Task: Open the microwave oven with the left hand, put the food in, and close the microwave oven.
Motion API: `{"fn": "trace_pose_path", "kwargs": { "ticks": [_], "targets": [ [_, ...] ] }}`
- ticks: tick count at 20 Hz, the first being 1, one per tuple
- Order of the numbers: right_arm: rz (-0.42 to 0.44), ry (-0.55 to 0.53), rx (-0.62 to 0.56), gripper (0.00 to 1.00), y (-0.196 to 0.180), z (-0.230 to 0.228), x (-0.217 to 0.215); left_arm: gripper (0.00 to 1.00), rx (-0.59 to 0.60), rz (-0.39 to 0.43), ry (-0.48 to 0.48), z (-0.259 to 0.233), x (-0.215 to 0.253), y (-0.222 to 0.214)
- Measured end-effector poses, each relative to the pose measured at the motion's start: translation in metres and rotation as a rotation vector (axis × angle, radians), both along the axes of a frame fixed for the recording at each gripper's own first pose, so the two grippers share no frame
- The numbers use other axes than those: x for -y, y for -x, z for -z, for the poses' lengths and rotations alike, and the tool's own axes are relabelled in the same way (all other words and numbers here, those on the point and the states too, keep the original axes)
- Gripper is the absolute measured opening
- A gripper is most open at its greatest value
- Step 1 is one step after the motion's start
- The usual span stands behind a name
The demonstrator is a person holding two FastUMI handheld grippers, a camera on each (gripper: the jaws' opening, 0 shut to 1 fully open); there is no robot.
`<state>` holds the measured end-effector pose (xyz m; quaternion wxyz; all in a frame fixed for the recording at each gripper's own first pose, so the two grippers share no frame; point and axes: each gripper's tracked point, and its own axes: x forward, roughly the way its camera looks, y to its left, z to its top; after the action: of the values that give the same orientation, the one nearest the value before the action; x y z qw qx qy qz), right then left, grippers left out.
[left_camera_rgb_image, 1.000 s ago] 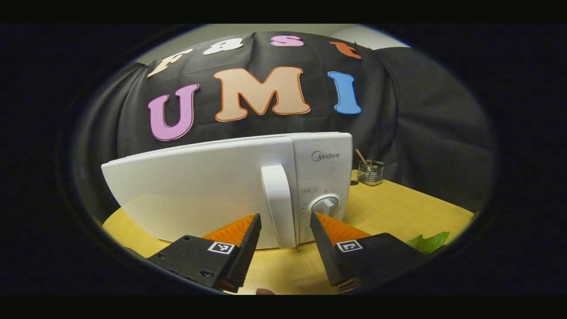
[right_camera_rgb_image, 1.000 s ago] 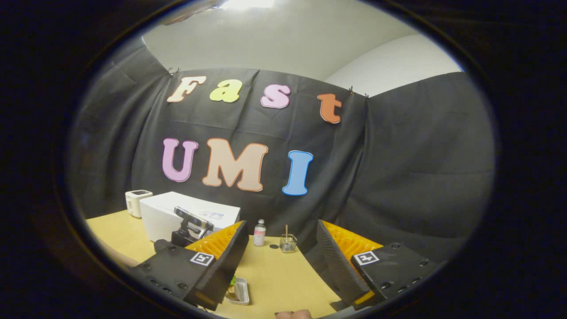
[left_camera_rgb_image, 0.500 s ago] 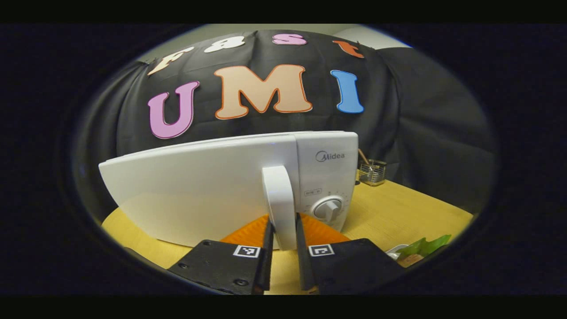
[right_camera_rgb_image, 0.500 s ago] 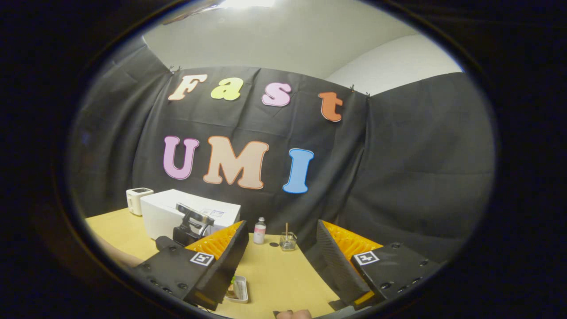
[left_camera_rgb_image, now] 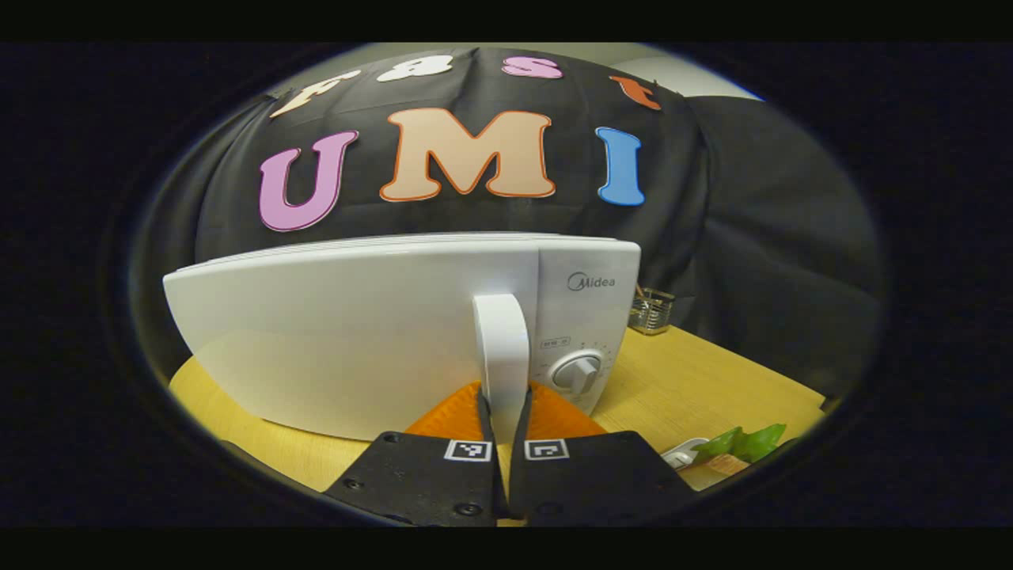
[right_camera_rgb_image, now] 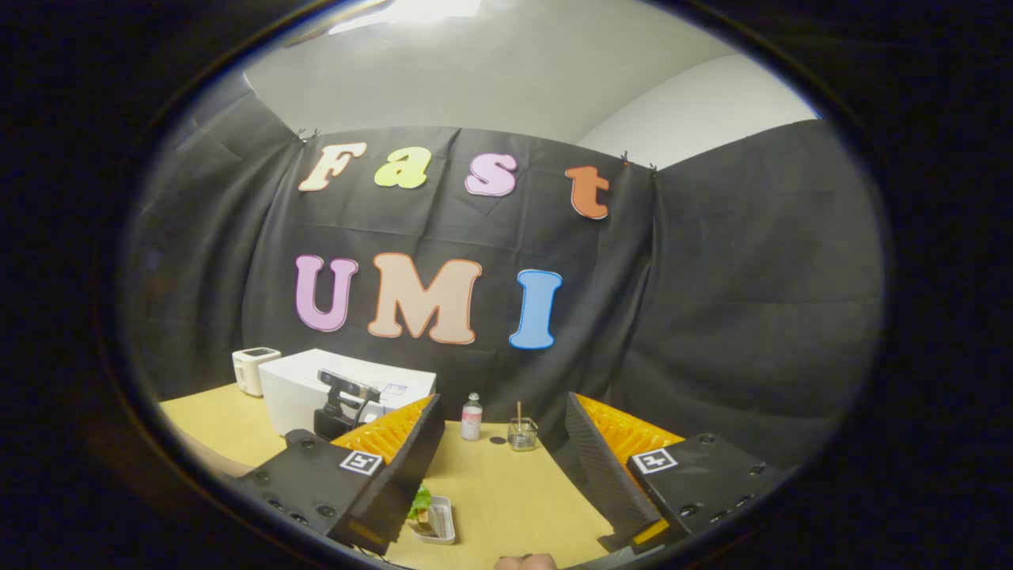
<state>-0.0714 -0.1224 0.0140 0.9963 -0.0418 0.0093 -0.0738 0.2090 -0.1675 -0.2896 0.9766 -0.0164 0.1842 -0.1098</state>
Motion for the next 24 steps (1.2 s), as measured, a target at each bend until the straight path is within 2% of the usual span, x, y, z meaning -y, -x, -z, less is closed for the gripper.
{"fn": "trace_pose_path", "kwargs": {
  "ticks": [1, 2, 3, 5, 9, 12, 18, 24],
  "targets": [
    [0.002, 0.025, 0.01, 0.96, 0.0, -0.003, 0.003, 0.01, -0.028, 0.021, -0.014, 0.006, -0.001, 0.013],
    [0.006, 0.041, 0.016, 0.96, 0.001, -0.004, 0.006, 0.02, 0.01, 0.036, -0.002, -0.003, -0.003, 0.025],
    [0.009, 0.04, 0.022, 0.96, 0.0, -0.006, 0.008, 0.01, 0.038, 0.05, 0.01, -0.008, -0.004, 0.035],
    [0.008, 0.007, 0.026, 0.96, -0.003, -0.006, 0.007, 0.01, 0.02, 0.073, 0.025, -0.009, -0.012, 0.061],
    [-0.054, -0.021, 0.015, 0.96, -0.017, 0.003, -0.015, 0.01, -0.028, 0.12, 0.053, -0.011, -0.034, 0.12],
    [-0.115, -0.022, 0.028, 0.97, -0.029, 0.004, -0.039, 0.02, -0.064, 0.116, 0.034, -0.012, -0.061, 0.162],
    [-0.226, -0.073, 0.041, 0.97, -0.052, 0.008, -0.091, 0.01, -0.114, 0.017, -0.017, -0.011, -0.137, 0.229],
    [-0.296, -0.105, 0.048, 0.97, -0.066, 0.012, -0.131, 0.0, -0.139, -0.136, -0.044, -0.008, -0.217, 0.264]
  ]
}}
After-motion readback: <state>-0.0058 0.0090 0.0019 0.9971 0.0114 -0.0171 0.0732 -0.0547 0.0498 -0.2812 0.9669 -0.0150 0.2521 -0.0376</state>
